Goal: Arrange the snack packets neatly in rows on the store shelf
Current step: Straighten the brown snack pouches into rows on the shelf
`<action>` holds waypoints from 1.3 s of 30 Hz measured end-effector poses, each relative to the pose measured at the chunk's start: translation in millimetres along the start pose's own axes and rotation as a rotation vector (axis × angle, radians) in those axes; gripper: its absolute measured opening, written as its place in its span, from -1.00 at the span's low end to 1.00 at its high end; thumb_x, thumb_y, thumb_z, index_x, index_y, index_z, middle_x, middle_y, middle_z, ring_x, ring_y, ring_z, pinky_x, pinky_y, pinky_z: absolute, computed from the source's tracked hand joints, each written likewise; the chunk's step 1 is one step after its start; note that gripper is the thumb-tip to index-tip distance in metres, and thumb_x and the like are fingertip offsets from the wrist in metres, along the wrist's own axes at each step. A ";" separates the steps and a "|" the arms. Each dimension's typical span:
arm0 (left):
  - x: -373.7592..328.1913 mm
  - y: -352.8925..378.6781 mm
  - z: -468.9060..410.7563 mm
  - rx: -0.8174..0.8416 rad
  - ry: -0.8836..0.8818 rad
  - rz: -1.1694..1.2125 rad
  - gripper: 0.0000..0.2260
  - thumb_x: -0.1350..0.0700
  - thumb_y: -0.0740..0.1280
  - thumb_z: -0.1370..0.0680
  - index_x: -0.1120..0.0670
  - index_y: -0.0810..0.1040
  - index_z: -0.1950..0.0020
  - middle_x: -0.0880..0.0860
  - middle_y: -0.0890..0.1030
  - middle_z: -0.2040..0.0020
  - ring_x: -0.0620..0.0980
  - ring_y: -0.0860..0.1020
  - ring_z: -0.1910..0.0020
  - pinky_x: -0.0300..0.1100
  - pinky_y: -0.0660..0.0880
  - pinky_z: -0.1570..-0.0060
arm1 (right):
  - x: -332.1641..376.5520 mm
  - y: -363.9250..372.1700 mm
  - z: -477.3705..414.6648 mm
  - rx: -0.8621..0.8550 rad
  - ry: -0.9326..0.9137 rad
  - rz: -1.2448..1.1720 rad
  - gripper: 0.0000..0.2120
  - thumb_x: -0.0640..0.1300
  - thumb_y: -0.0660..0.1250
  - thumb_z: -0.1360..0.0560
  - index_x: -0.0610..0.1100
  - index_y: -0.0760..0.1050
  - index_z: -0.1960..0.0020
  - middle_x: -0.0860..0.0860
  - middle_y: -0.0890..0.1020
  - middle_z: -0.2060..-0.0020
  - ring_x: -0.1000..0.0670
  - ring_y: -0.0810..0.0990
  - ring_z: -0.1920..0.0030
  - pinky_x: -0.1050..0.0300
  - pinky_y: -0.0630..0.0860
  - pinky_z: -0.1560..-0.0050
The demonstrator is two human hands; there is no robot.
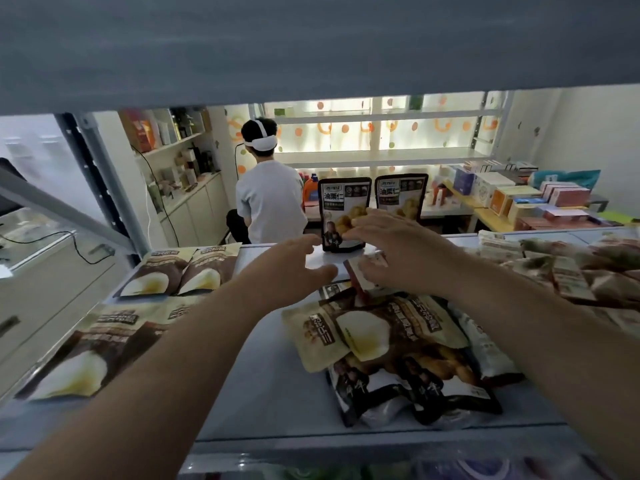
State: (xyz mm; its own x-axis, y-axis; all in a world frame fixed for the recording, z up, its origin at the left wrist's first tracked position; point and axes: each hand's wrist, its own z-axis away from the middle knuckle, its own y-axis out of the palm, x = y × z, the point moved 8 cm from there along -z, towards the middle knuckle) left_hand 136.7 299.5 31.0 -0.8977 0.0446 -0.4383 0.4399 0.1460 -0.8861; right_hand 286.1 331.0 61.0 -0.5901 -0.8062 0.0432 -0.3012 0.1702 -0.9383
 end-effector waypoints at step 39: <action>34.7 0.0 162.1 -0.675 -0.551 1.070 -0.82 0.29 0.24 -0.59 0.11 0.55 -0.13 0.10 0.67 0.02 0.02 0.66 0.10 -0.15 0.61 0.28 | 40.8 -1.8 122.2 -0.120 -0.189 -0.383 -0.72 -0.10 0.21 -0.63 0.01 0.52 -0.31 0.21 0.60 -0.09 0.25 0.50 -0.02 0.29 0.40 0.00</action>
State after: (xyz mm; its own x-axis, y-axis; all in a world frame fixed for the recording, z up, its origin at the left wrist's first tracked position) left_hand 109.5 140.9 -8.6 0.0620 0.0680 -0.9958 0.6637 0.7423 0.0920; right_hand 354.0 228.5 22.5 -0.2748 -0.9116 0.3058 -0.5627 -0.1054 -0.8199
